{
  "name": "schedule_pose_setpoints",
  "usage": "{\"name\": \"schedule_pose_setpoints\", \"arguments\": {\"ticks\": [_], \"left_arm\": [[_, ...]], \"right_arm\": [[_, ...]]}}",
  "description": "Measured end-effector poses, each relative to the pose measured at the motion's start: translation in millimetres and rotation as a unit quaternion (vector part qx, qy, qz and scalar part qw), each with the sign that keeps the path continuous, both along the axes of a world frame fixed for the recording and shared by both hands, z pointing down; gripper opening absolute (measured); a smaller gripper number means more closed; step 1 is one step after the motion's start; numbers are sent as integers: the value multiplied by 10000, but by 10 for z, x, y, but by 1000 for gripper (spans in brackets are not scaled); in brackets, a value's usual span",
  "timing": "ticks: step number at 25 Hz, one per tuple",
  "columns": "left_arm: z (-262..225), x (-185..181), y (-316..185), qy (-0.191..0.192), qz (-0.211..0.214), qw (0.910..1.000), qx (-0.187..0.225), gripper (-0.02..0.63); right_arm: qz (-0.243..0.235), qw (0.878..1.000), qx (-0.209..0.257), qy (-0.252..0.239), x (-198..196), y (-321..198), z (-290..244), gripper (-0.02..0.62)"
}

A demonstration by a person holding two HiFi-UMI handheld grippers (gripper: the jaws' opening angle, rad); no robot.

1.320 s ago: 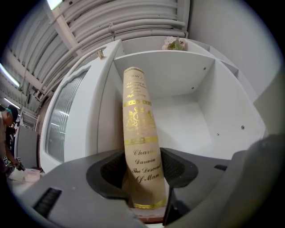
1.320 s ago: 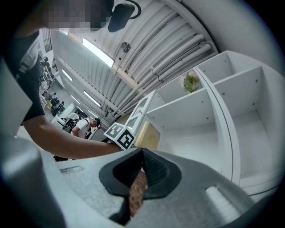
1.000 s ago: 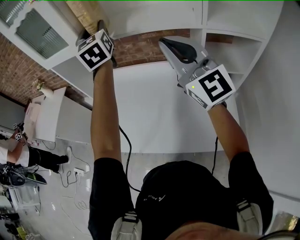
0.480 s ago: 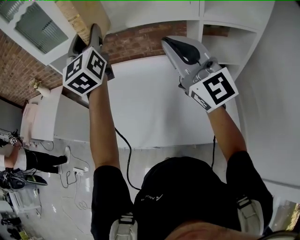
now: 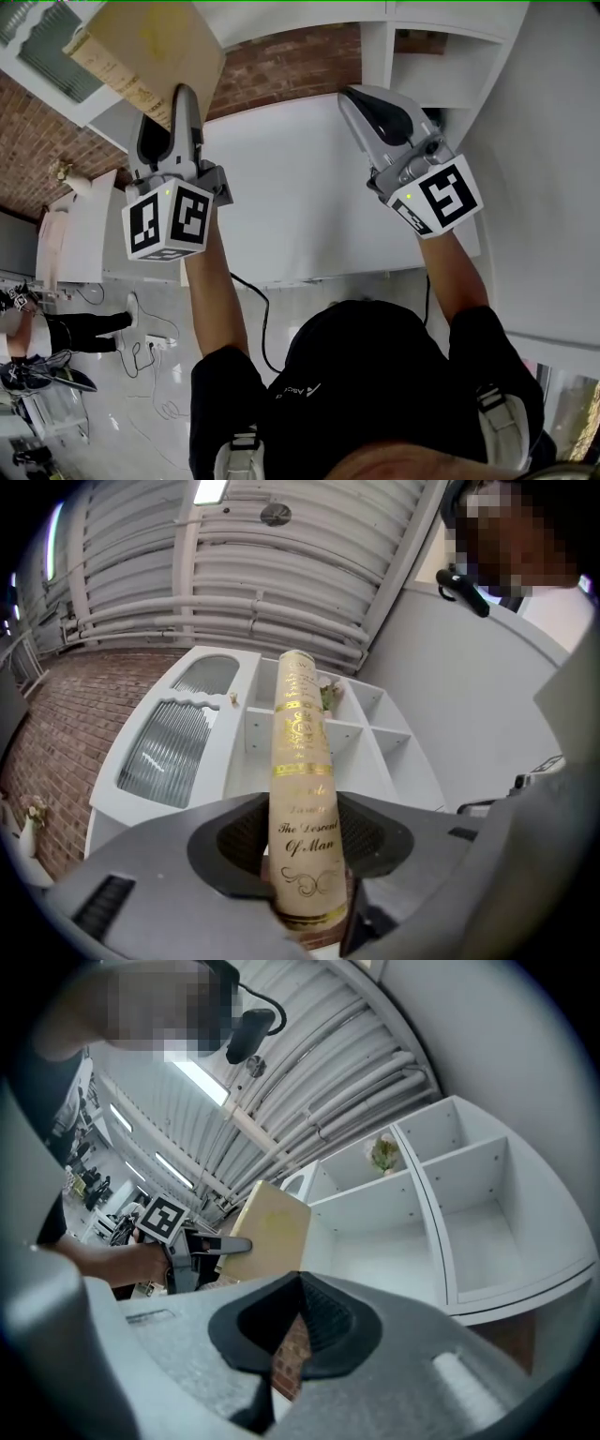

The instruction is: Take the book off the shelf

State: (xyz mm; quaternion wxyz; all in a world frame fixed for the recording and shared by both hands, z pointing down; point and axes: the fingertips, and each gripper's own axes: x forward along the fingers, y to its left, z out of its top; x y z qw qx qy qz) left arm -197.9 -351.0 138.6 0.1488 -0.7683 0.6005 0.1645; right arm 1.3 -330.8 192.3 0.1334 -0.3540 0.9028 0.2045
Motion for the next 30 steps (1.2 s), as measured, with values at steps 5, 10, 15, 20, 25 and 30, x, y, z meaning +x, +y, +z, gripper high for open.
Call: {"name": "schedule_pose_setpoints", "arguments": {"ticks": [5, 10, 15, 20, 25, 30], "left_arm": [[204, 158, 469, 35, 184, 9998, -43, 186], [463, 227, 777, 133, 273, 9995, -67, 186], [653, 301, 971, 160, 257, 9995, -34, 186], [794, 366, 1075, 194, 288, 9994, -67, 186], [837, 363, 1083, 172, 260, 9994, -134, 187], [831, 366, 1081, 134, 236, 9995, -182, 186]], "right_arm": [[58, 10000, -17, -37, 80, 224, 99, 2], [83, 9999, 66, 69, 60, 417, 233, 2], [120, 9997, 58, 187, 53, 505, 427, 2], [216, 9996, -134, 141, 139, 522, 619, 0], [244, 9990, -327, 155, 178, 519, 740, 0], [236, 9990, -344, 137, 169, 541, 708, 0]]}}
